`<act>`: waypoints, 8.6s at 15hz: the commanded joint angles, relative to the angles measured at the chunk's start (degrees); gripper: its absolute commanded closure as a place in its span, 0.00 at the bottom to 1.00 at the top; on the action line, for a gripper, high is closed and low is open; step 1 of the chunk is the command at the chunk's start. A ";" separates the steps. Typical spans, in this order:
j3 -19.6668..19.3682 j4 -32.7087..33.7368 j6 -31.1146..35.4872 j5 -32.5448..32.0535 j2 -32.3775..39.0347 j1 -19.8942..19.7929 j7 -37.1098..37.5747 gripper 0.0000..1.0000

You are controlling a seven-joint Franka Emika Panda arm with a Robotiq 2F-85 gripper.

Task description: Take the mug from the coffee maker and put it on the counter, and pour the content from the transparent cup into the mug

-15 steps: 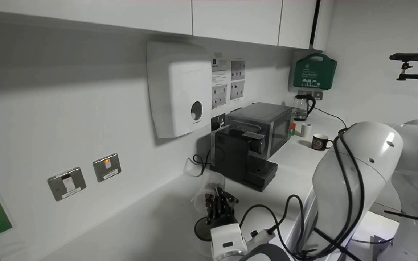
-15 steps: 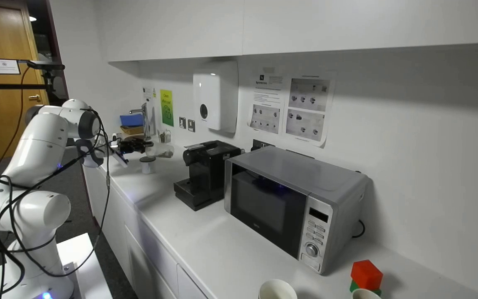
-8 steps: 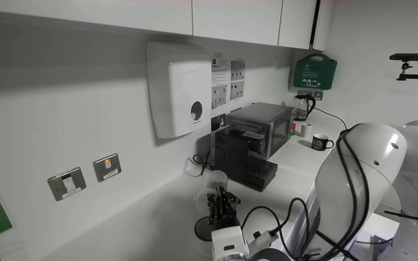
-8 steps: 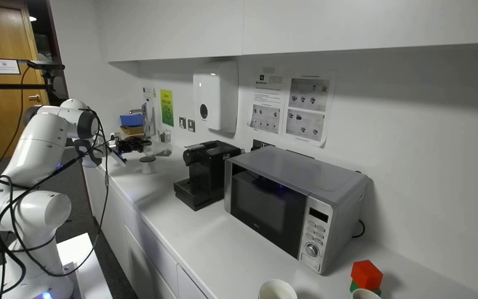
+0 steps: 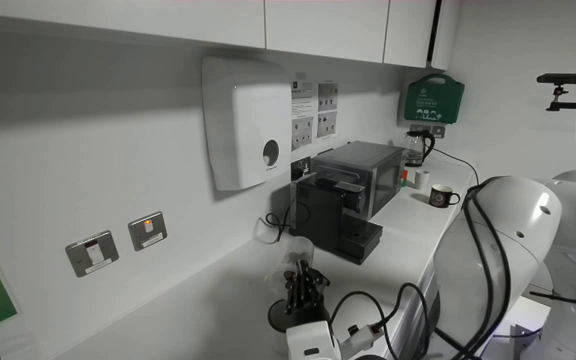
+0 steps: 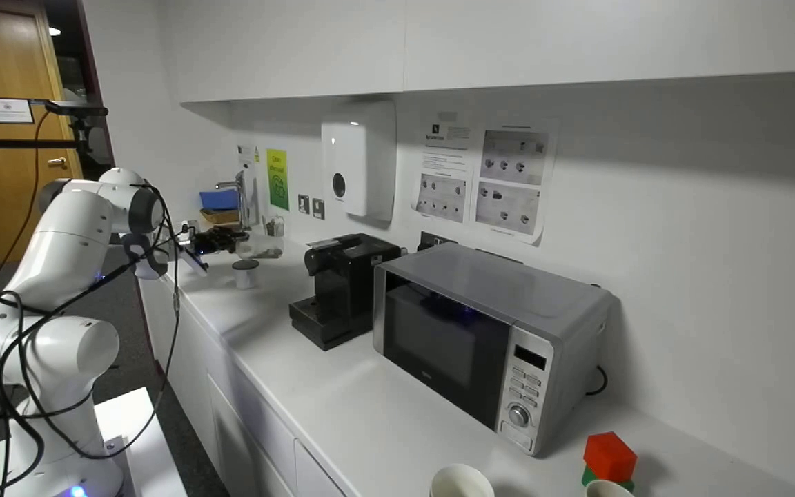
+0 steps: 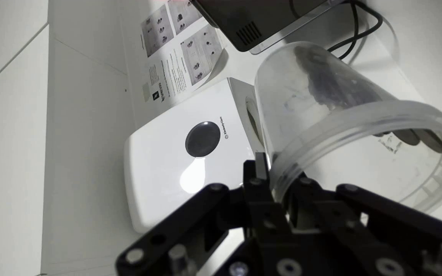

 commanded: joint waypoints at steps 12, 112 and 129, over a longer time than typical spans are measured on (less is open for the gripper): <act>-3.58 7.77 -1.94 -2.55 4.66 3.96 -5.89 0.98; -3.53 5.58 -3.11 -3.27 3.84 2.24 -0.95 0.98; -2.96 2.44 -3.59 0.75 -1.65 1.54 9.81 0.98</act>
